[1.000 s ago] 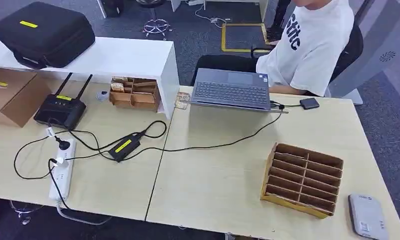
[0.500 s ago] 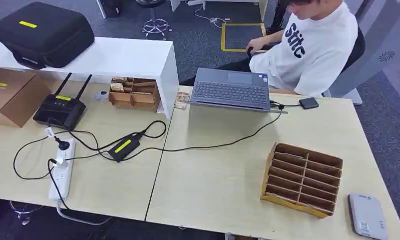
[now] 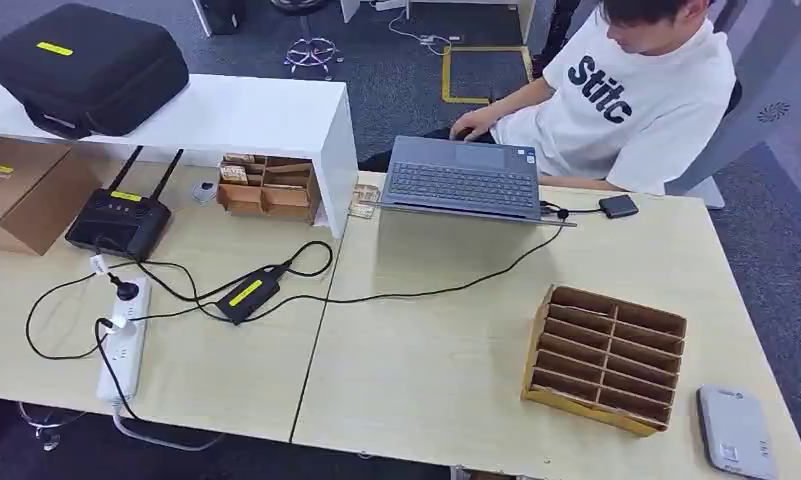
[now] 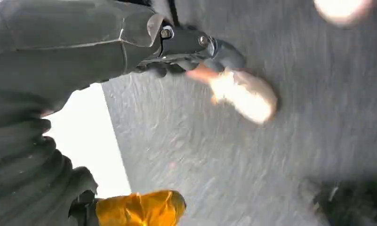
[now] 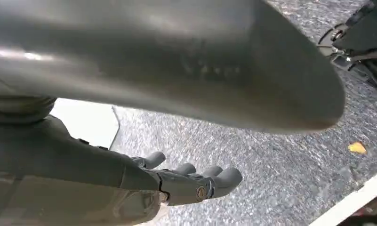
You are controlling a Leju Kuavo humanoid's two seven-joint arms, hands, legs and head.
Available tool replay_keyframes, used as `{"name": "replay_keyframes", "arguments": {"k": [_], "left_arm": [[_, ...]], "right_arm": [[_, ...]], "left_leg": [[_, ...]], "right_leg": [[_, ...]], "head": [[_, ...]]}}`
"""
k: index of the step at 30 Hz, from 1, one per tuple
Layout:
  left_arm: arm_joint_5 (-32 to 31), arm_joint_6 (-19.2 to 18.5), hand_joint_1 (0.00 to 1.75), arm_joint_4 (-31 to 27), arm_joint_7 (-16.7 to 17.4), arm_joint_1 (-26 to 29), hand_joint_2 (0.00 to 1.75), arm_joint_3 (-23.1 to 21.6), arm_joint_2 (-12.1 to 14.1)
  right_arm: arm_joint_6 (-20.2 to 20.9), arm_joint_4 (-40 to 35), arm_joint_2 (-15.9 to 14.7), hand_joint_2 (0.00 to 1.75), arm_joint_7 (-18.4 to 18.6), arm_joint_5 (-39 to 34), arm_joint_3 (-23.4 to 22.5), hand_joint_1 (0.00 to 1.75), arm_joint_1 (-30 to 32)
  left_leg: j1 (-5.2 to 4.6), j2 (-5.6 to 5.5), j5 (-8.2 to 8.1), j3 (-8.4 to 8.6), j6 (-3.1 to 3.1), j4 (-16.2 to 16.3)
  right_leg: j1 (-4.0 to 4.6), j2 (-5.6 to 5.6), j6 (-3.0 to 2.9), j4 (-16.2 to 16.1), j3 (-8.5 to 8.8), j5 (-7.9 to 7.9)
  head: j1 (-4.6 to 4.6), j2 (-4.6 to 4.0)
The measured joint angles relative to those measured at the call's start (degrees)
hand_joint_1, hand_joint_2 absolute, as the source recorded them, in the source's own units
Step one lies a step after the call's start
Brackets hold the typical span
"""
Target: Pass the card to the sensor for recognition and then transmit it.
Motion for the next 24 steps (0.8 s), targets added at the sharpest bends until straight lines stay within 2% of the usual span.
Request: {"name": "replay_keyframes", "arguments": {"k": [1, 2, 4, 5, 6, 7, 8, 9, 10, 11, 12, 13, 15, 17, 18, 19, 20, 23, 24], "left_arm": [[-0.39, 1.51, 0.0, -0.11, -0.28, 0.14, 1.75, -0.13, 0.28], [-0.41, 4.62, 0.0, -0.26, -0.44, 0.27, 1.75, -0.24, 0.3], [1.07, 20.73, 0.0, -0.35, -1.5, 0.3, 1.75, -0.22, -0.42], [1.88, 26.55, 0.0, -0.35, -1.86, 0.22, 1.75, -0.04, -1.03], [1.75, 30.14, 0.0, -0.35, -1.9, 0.11, 1.75, 0.04, -1.2], [1.14, 30.72, 0.0, -0.2, -1.7, 0.06, 1.75, 0.04, -1.4], [0.42, 27.53, 0.0, -0.11, -1.29, 0.0, 1.75, 0.02, -1.34], [0.0, 21.82, 0.0, -0.07, -0.92, -0.01, 1.75, -0.07, -1.05], [-0.37, 13.5, 0.0, -0.07, -0.9, 0.01, 1.75, -0.28, -0.68], [-0.69, 6.91, 0.0, -0.07, -0.94, 0.06, 1.75, -0.44, -0.12], [-1.18, 2.48, 0.0, -0.11, -1.05, 0.17, 1.75, -0.66, 0.2], [-1.42, 1.02, 0.0, -0.24, -1.05, 0.28, 1.75, -0.79, 0.37], [-0.65, 6.56, 0.0, -0.37, -1.07, 0.42, 1.75, -0.79, 0.24], [1.51, 20.65, 0.0, -0.37, -1.64, 0.35, 1.75, -0.55, -0.62], [1.69, 24.66, 0.0, -0.37, -1.68, 0.23, 1.75, -0.41, -0.83], [1.71, 26.21, 0.0, -0.37, -1.68, 0.13, 1.75, -0.35, -0.94], [1.31, 24.1, 0.0, -0.35, -1.59, 0.02, 1.75, -0.35, -1.05], [-0.24, 9.98, 0.0, -0.33, -0.87, -0.11, 1.75, -0.41, -0.55], [-0.41, 6.49, 0.0, -0.33, -0.72, -0.04, 1.75, -0.44, -0.44]], "right_arm": [[-0.69, 0.0, 0.0, 0.0, 0.37, -0.5, 0.0, 0.0, -0.11], [-1.07, -0.02, 0.0, 0.0, 0.37, -0.94, 0.0, 0.0, -0.07], [-2.44, -0.02, 0.0, 0.0, -0.15, -1.88, -0.13, 0.0, 0.59], [-2.77, -0.02, 0.0, 0.0, -0.74, -2.14, -0.24, 0.0, 1.02], [-2.66, 0.0, 0.0, 0.0, -1.07, -2.01, -0.24, 0.0, 1.38], [-2.16, 0.0, 0.0, 0.0, -1.36, -1.44, -0.24, 0.0, 1.53], [-1.16, 0.0, 0.0, 0.0, -1.33, -0.7, -0.22, 0.0, 1.45], [-0.34, 0.0, 0.0, 0.0, -1.18, -0.15, -0.15, 0.0, 1.16], [0.24, 0.0, 0.0, 0.0, -0.75, 0.33, -0.04, 0.0, 0.74], [0.44, 0.0, 0.0, 0.0, -0.4, 0.24, 0.04, 0.0, 0.32], [0.2, 0.0, 0.0, 0.0, -0.07, -0.02, 0.07, 0.0, 0.02], [-0.48, 0.0, 0.0, 0.0, 0.13, -0.5, 0.07, 0.0, -0.06], [-1.66, 0.0, 0.0, 0.0, 0.04, -1.38, 0.04, 0.0, 0.16], [-2.6, 0.0, 0.0, 0.0, -0.7, -2.1, -0.06, 0.0, 0.89], [-2.64, 0.0, 0.0, 0.0, -0.9, -2.05, -0.09, 0.0, 1.23], [-2.62, 0.0, 0.0, 0.0, -1.03, -2.01, -0.09, 0.0, 1.48], [-2.27, 0.0, 0.0, 0.0, -1.16, -1.66, -0.09, 0.0, 1.57], [-0.7, 0.0, 0.0, 0.0, -0.85, -0.54, -0.09, 0.0, 1.15], [-0.09, 0.0, 0.0, 0.0, -0.64, -0.17, -0.07, 0.0, 0.82]], "left_leg": [[-0.01, -0.02, 0.0, 0.01, 0.0, 0.01], [-0.02, -0.03, 0.0, 0.01, 0.0, 0.01], [-0.01, -0.09, 0.0, -0.01, 0.0, 0.0], [-0.01, -0.13, 0.0, -0.02, 0.0, 0.0], [-0.01, -0.12, 0.0, -0.03, 0.0, 0.0], [-0.01, -0.09, 0.0, -0.06, 0.0, -0.01], [-0.01, -0.07, 0.0, -0.06, -0.01, -0.01], [-0.01, -0.02, 0.0, -0.04, -0.01, -0.01], [-0.01, 0.0, 0.0, -0.03, -0.01, -0.01], [-0.01, 0.0, 0.0, -0.01, -0.01, -0.01], [-0.01, -0.01, 0.0, 0.02, 0.0, 0.0], [-0.02, -0.03, 0.01, 0.03, 0.0, 0.0], [-0.02, -0.08, 0.01, 0.01, 0.0, 0.0], [-0.02, -0.1, 0.0, -0.02, 0.0, 0.0], [-0.02, -0.09, 0.0, -0.03, 0.0, 0.0], [-0.02, -0.07, 0.0, -0.02, 0.0, 0.0], [-0.02, -0.06, 0.0, -0.03, 0.0, 0.0], [-0.01, -0.05, 0.0, -0.03, 0.0, 0.0], [-0.01, -0.05, 0.0, -0.03, 0.0, 0.0]], "right_leg": [[-0.01, -0.03, 0.0, 0.0, 0.0, 0.0], [-0.02, -0.07, 0.0, 0.0, 0.01, 0.0], [-0.02, -0.13, 0.0, 0.01, 0.03, -0.01], [-0.02, -0.16, 0.0, 0.01, 0.05, -0.01], [-0.01, -0.15, 0.0, 0.02, 0.05, -0.01], [-0.01, -0.11, 0.0, 0.03, 0.03, -0.01], [-0.01, -0.07, 0.0, 0.03, 0.03, -0.01], [-0.01, -0.03, 0.0, 0.03, 0.02, 0.0], [0.0, -0.01, 0.0, 0.02, 0.02, 0.0], [-0.01, 0.0, 0.0, 0.02, 0.01, 0.0], [-0.01, 0.0, 0.0, 0.01, 0.01, 0.0], [-0.02, -0.05, 0.0, 0.0, 0.02, 0.0], [-0.02, -0.13, 0.0, 0.0, 0.03, -0.01], [-0.02, -0.13, 0.0, 0.01, 0.05, -0.01], [-0.02, -0.12, 0.0, 0.01, 0.04, -0.01], [-0.02, -0.1, 0.0, 0.01, 0.04, 0.0], [-0.02, -0.09, 0.0, 0.02, 0.04, 0.0], [-0.01, -0.09, 0.0, 0.02, 0.04, 0.0], [-0.01, -0.08, 0.0, 0.02, 0.03, 0.0]], "head": [[-0.02, 0.0], [0.0, 0.0], [-0.02, 0.0], [-0.02, 0.0], [-0.02, 0.0], [-0.02, 0.0], [-0.02, 0.0], [0.0, 0.0], [0.0, 0.0], [-0.02, 0.0], [0.0, 0.0], [0.0, 0.0], [0.0, 0.0], [-0.02, 0.0], [-0.02, 0.0], [-0.02, 0.0], [-0.02, 0.0], [-0.02, 0.0], [0.0, 0.0]]}}
